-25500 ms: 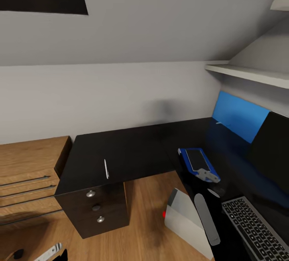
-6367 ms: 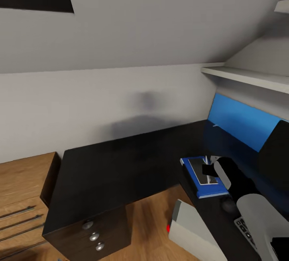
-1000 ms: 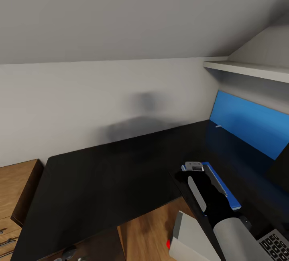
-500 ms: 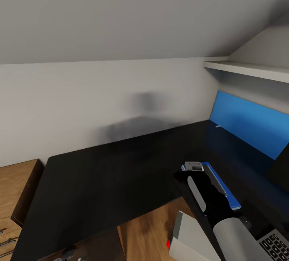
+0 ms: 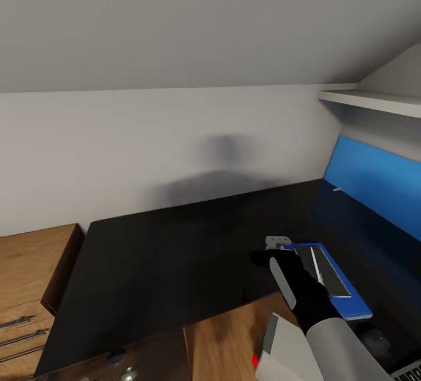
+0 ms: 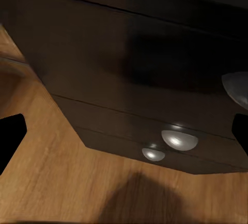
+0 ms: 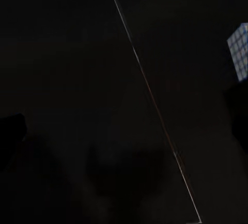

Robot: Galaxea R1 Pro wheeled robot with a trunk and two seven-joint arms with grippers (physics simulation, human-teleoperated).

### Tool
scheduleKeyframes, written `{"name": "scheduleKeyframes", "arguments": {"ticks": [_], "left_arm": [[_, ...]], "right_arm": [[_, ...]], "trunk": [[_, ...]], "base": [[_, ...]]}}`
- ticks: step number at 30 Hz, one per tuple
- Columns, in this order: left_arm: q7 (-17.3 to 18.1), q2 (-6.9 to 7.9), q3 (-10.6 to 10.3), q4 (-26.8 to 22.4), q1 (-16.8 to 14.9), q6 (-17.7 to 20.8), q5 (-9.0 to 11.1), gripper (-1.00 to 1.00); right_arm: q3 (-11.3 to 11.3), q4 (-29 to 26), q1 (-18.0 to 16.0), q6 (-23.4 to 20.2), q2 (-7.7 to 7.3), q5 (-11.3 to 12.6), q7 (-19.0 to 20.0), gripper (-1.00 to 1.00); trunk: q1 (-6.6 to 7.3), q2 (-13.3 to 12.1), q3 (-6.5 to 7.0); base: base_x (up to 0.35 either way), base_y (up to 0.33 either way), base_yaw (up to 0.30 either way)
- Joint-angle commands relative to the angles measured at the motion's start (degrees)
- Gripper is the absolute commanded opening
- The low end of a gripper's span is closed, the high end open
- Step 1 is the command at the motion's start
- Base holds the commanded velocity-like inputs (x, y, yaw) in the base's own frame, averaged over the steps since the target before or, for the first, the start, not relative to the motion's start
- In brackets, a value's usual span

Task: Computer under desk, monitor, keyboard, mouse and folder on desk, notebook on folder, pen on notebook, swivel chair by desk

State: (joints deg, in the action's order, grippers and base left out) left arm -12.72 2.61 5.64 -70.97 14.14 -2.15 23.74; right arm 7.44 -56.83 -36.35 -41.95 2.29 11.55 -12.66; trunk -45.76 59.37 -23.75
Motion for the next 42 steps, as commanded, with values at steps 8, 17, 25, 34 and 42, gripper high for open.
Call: {"name": "scheduleKeyframes", "arguments": {"ticks": [8, 17, 25, 34, 42], "left_arm": [[-0.2, 0.03, -0.1, -0.1, 0.0, -0.2, 0.6, 1.00], [-0.2, 0.03, -0.1, -0.1, 0.0, -0.2, 0.6, 1.00], [-0.2, 0.03, -0.1, -0.1, 0.0, -0.3, 0.5, 1.00], [-0.1, 0.03, -0.1, -0.1, 0.0, -0.3, 0.5, 1.00], [-0.1, 0.03, -0.1, -0.1, 0.0, -0.2, 0.5, 1.00]], "right_arm": [[0.1, 0.0, 0.0, -0.1, 0.00, 0.7, -0.5, 1.00], [0.1, 0.0, 0.0, -0.1, -0.04, 0.7, -0.5, 1.00], [0.0, 0.0, 0.0, -0.2, 0.00, 0.5, -0.6, 1.00], [0.0, 0.0, 0.0, 0.0, 0.00, 0.5, -0.6, 1.00], [0.0, 0.1, 0.0, 0.1, -0.05, 0.5, -0.6, 1.00]], "trunk": [[-0.01, 0.0, -0.05], [-0.01, 0.0, -0.05], [-0.01, 0.0, -0.05], [-0.01, 0.0, -0.05], [-0.01, 0.0, -0.05]], "base": [[0.000, 0.000, 0.124], [0.000, 0.000, 0.006], [0.000, 0.000, 0.137], [-0.086, 0.000, 0.257], [-0.306, 0.000, 0.178]]}}
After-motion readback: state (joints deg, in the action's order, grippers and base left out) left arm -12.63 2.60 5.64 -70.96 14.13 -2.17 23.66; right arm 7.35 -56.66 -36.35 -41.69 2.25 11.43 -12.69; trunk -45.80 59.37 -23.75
